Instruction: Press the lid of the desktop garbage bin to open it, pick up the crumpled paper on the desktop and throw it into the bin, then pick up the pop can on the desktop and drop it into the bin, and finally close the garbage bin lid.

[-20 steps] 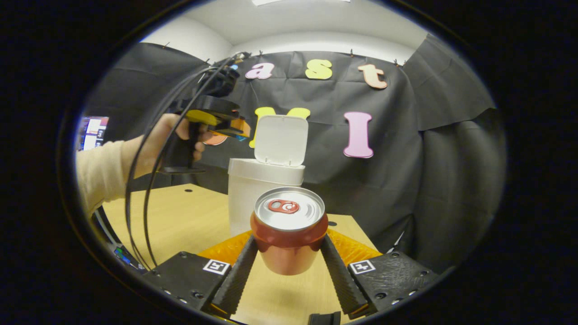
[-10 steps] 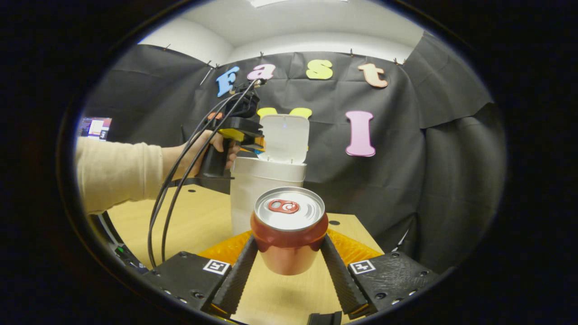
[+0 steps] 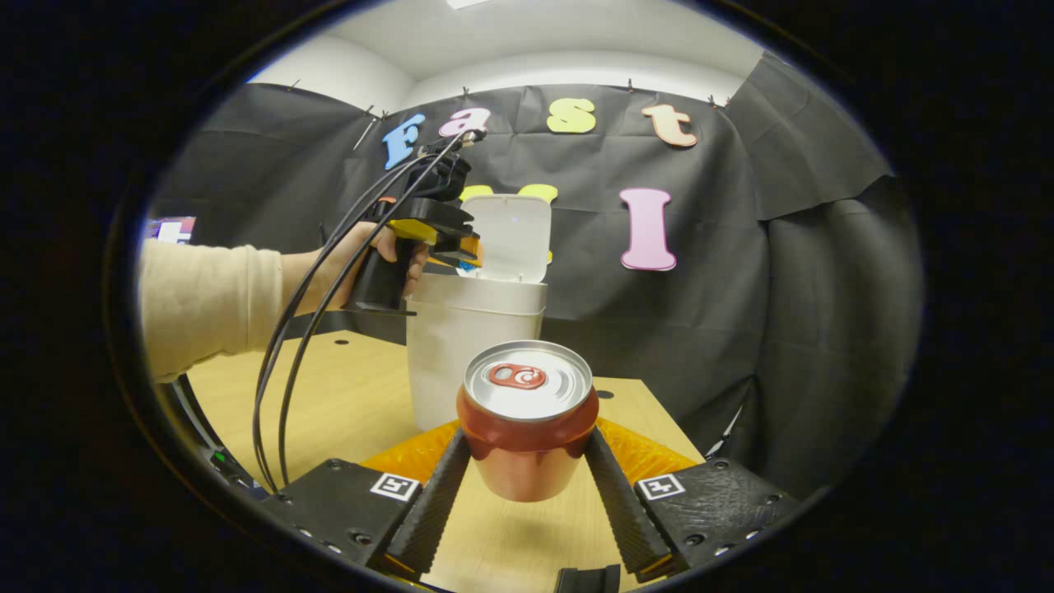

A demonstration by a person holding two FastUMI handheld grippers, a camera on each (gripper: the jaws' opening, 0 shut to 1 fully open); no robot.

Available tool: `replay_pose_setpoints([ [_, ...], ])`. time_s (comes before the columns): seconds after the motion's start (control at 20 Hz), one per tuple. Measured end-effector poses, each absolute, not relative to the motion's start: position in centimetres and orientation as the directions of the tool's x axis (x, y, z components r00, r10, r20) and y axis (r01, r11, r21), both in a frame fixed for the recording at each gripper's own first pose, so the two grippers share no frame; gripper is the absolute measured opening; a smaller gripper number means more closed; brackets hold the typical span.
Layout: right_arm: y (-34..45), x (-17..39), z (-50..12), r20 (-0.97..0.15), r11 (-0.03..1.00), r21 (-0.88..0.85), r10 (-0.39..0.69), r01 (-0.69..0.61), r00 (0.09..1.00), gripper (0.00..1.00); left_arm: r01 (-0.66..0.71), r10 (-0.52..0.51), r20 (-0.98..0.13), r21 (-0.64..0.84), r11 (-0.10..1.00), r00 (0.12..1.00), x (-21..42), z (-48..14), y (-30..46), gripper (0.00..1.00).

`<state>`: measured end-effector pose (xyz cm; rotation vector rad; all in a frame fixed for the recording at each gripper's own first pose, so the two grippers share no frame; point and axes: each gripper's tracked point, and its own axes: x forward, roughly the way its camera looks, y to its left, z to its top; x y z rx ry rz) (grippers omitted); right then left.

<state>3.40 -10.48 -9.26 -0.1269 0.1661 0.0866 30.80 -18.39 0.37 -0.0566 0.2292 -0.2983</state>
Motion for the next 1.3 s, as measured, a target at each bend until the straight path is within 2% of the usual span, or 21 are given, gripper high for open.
replay_pose_setpoints([
  [0.05,-10.6,3.4,-9.3,-0.169,0.988,-0.121,0.072,-0.093,0.983,0.81,0.292,-0.306,-0.217,-0.092,0.952,0.927,30.6,0.5,-18.5,0.59],
  [0.1,-10.8,3.4,-9.5,-0.174,0.989,-0.122,0.066,-0.088,0.983,0.81,0.295,-0.306,-0.217,-0.086,0.952,0.927,30.5,0.7,-18.4,0.63],
  [0.15,-10.8,3.4,-9.6,-0.177,0.988,-0.125,0.064,-0.087,0.982,0.81,0.285,-0.295,-0.214,-0.076,0.955,0.931,30.4,0.9,-18.0,0.81],
  [0.25,-11.0,3.4,-9.8,-0.181,0.988,-0.13,0.058,-0.082,0.982,0.81,0.279,-0.286,-0.219,-0.063,0.958,0.933,29.9,1.2,-17.5,0.93],
  [0.35,-11.2,3.4,-9.8,-0.179,0.988,-0.132,0.051,-0.076,0.982,0.81,0.279,-0.286,-0.215,-0.063,0.958,0.934,29.2,1.5,-16.7,0.98],
  [0.6,-11.2,3.3,-9.1,-0.166,0.986,-0.155,0.035,-0.061,0.986,0.81,0.244,-0.259,-0.201,-0.096,0.965,0.945,26.4,2.0,-12.6,0.98],
  [0.75,-10.6,3.1,-8.5,-0.16,0.984,-0.167,0.037,-0.064,0.986,0.81,0.211,-0.22,-0.22,-0.066,0.975,0.95,24.3,0.8,-9.4,0.98],
  [0.9,-9.6,3.2,-7.6,-0.152,0.983,-0.169,0.043,-0.069,0.987,0.81,0.199,-0.204,-0.174,-0.045,0.979,0.963,21.7,0.7,-6.7,0.98],
  [1.15,-8.3,3.7,-4.5,-0.124,0.987,-0.148,0.049,-0.067,0.991,0.81,0.172,-0.176,-0.132,-0.046,0.984,0.975,16.4,-1.0,-3.4,0.98],
  [1.3,-7.6,4.4,-2.0,-0.095,0.988,-0.146,0.044,-0.058,0.994,0.81,0.141,-0.15,-0.145,-0.071,0.987,0.978,13.9,-2.7,-1.8,0.97],
])
